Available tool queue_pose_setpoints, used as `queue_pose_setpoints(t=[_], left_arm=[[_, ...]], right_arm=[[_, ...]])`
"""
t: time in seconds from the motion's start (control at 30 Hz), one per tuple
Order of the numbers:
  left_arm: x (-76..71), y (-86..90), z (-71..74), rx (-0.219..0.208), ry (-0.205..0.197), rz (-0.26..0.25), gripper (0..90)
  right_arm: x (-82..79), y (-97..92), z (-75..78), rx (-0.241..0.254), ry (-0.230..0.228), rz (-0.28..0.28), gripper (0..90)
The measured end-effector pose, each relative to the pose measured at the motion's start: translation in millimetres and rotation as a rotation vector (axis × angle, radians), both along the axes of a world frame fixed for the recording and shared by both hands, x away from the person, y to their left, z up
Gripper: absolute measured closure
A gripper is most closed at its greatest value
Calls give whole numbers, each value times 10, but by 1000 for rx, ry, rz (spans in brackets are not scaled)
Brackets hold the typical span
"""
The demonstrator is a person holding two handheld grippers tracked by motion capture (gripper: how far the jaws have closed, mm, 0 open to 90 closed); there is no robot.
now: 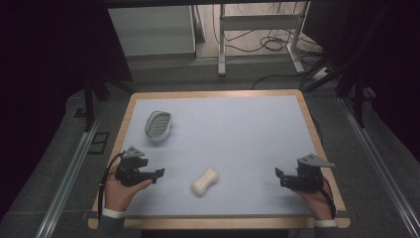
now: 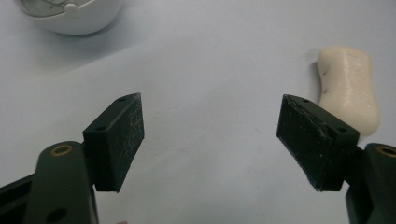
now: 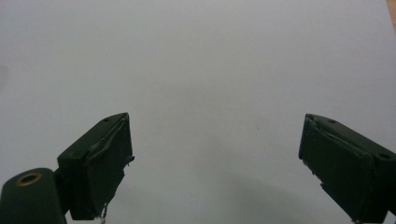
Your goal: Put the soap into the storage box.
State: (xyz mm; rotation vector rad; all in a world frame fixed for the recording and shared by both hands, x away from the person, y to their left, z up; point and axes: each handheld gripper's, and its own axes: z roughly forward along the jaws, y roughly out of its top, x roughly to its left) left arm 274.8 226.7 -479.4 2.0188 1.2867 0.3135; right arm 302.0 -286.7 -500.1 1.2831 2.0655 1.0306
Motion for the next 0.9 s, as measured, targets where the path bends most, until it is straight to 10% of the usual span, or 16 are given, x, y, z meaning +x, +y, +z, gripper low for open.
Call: queue_pose_setpoints(t=[0.9], left_arm=[[76,-354,175,39,19,-123,227]], right_arm=[[-22,-11,19,-6,-11,-6,95]])
